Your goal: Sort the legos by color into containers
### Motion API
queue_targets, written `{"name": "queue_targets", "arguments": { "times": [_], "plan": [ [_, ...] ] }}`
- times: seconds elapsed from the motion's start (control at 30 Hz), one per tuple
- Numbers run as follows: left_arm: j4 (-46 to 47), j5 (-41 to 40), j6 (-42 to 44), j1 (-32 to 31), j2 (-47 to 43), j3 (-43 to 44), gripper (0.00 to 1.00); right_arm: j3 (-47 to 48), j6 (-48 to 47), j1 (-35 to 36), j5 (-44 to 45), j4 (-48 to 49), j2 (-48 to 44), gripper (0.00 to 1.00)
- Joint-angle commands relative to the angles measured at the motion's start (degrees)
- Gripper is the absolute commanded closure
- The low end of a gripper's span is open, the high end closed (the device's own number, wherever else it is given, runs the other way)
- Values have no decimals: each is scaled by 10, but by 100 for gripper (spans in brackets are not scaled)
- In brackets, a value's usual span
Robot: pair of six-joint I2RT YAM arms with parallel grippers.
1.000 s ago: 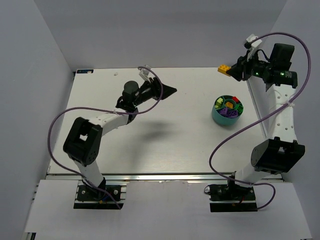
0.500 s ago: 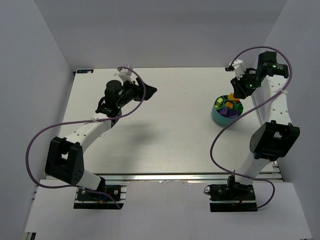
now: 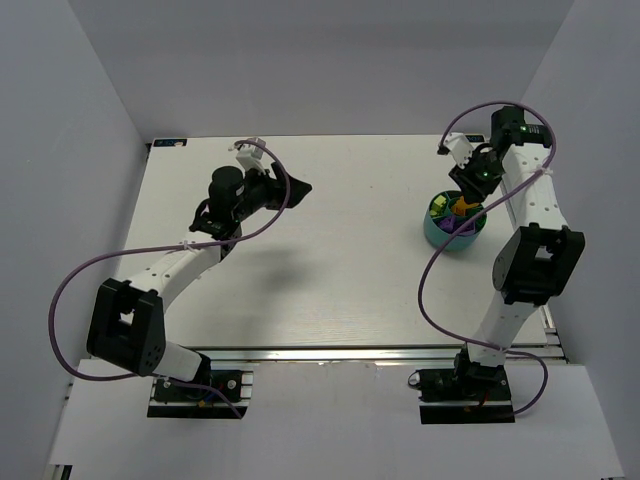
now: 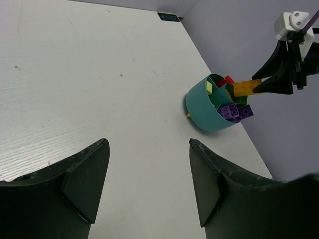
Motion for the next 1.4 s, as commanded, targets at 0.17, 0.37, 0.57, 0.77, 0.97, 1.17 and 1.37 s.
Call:
{"name": "queue_targets", "arguments": {
  "times": [0.17, 0.37, 0.57, 0.77, 0.97, 1.17, 1.37],
  "plan": [
    [-5, -4, 9, 8, -27, -3, 25, 20, -26, 22, 63, 1, 7, 91],
    [-2, -1, 9, 12, -26, -6, 25, 22, -38, 38, 97, -3, 17, 84],
    [1, 0, 7, 13, -28, -13, 25, 21, -50, 43, 153, 1, 30, 82],
    [7, -1, 4, 14, -33, -21, 25, 6, -58, 63, 190, 18, 32, 78],
    [4, -2, 4, 17, -37, -25, 25, 5, -61, 71, 192, 18, 29, 63],
    [8, -1, 4, 18, -40, -30, 25, 3, -55, 71, 187, 10, 24, 52],
    [8, 1, 3, 19, -41, -30, 25, -5, -51, 71, 184, 11, 18, 51]
  ]
}}
